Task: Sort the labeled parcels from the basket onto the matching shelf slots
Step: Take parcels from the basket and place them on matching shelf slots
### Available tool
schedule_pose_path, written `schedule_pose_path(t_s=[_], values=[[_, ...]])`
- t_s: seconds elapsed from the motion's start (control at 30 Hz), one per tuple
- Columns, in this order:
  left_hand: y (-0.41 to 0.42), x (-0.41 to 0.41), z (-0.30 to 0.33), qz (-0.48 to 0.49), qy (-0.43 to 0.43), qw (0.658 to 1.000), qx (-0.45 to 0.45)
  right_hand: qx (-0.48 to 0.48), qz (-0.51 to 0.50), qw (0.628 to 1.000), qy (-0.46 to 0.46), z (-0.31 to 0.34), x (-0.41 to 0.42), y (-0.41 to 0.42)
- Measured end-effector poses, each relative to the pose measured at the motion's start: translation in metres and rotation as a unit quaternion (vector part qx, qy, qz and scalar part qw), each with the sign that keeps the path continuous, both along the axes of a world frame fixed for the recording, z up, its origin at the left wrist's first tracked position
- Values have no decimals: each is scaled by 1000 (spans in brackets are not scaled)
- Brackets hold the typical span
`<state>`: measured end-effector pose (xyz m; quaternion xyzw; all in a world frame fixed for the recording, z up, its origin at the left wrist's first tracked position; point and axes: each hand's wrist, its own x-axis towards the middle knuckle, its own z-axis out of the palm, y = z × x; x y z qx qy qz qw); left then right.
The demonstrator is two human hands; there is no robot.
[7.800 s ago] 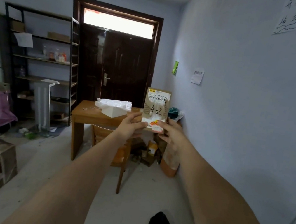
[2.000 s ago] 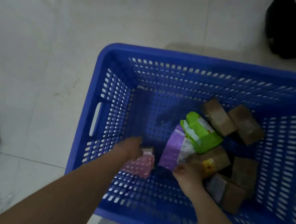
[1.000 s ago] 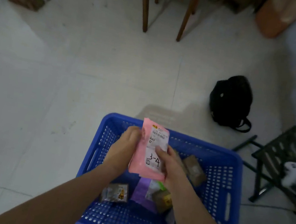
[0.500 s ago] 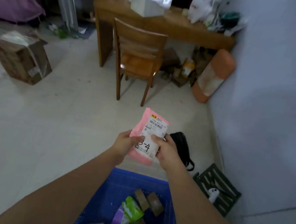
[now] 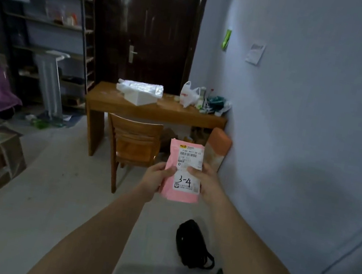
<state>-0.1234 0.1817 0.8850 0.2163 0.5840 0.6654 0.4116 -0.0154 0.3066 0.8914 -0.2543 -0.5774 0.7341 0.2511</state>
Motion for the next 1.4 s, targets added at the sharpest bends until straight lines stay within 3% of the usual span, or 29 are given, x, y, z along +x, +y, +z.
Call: schedule_pose_path(t_s=[0.27,0.6,0.8,1.0,1.13,1.4], values=[[4,14,10,14,-5,1000,17,-24,-45,998,49,5,14,-11],[14,31,5,-6,-17,1000,21,-19,-94,995,35,1,37,-12],[43,65,21,-88,-6,994,71,-6,-204,978,44,18,84,-20],[84,148,48,-236,16,964,117,37,-345,937,-26,55,183,-35],[95,230,62,-330,11,932,151,82,-444,889,-78,89,270,-58],[23,382,82,-482,25,862,153,97,-575,809,-77,97,414,-165]])
